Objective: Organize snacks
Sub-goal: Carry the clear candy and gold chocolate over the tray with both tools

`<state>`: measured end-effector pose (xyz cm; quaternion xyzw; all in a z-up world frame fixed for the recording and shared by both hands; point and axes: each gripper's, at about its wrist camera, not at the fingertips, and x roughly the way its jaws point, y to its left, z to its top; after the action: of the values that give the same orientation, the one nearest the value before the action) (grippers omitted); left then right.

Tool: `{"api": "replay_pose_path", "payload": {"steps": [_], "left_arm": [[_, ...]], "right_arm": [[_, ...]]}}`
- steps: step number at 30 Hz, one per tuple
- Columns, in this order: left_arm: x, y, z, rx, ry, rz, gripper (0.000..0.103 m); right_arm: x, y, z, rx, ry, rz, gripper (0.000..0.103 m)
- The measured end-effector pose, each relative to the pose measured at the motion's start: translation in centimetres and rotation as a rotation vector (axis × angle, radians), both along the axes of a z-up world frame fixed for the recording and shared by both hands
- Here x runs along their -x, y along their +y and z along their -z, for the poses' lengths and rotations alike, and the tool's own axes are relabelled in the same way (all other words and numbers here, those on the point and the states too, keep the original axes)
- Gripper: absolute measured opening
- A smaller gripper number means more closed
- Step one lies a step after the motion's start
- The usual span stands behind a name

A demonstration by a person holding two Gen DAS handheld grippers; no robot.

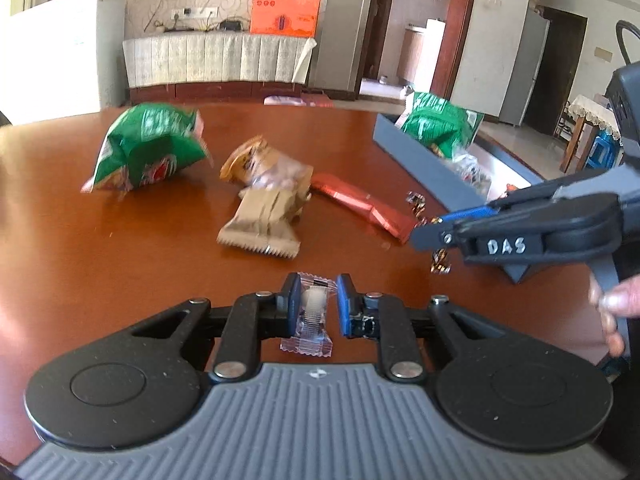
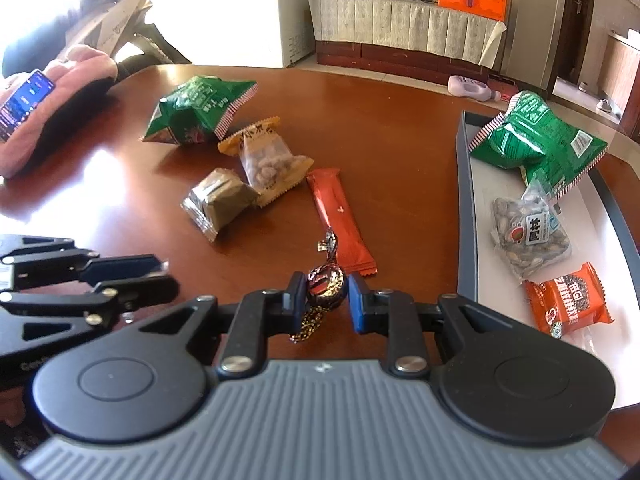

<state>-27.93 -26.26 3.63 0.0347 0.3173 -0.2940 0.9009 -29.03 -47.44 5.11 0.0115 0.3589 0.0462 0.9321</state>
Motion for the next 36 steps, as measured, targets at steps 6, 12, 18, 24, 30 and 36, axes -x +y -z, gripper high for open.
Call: {"api": "replay_pose_path", "payload": {"steps": [6, 12, 18, 24, 30, 36], "left_arm": [[0.3, -1.9, -0.8, -0.010, -0.029, 0.002, 0.023], [0.6, -4.1, -1.9, -0.014, -0.058, 0.029, 0.023], [1.1, -6.4, -4.1, -0.017, -0.108, 0.092, 0.023], [0.2, -7.7, -5.2, -0.025, -0.114, 0.113, 0.023], [-0.7, -9.4, -6.9, -0.033, -0.163, 0.154, 0.023], [-2.2, -10.7, -7.2, -0.011, -0.169, 0.155, 0.023]], "right_arm": [[1.1, -0.9, -0.9, -0.007, -0.027, 0.013, 0.026], [2.5, -2.5, -1.8, -0.020, -0.057, 0.044, 0.026], [3.5, -4.3, -2.7, -0.041, -0.097, 0.083, 0.026], [3.8, -5.4, -3.3, -0.058, -0.124, 0.110, 0.026], [4.0, -6.3, -3.5, -0.072, -0.138, 0.132, 0.026], [4.4, -7.3, -3.4, -0.084, -0.138, 0.158, 0.026]]}}
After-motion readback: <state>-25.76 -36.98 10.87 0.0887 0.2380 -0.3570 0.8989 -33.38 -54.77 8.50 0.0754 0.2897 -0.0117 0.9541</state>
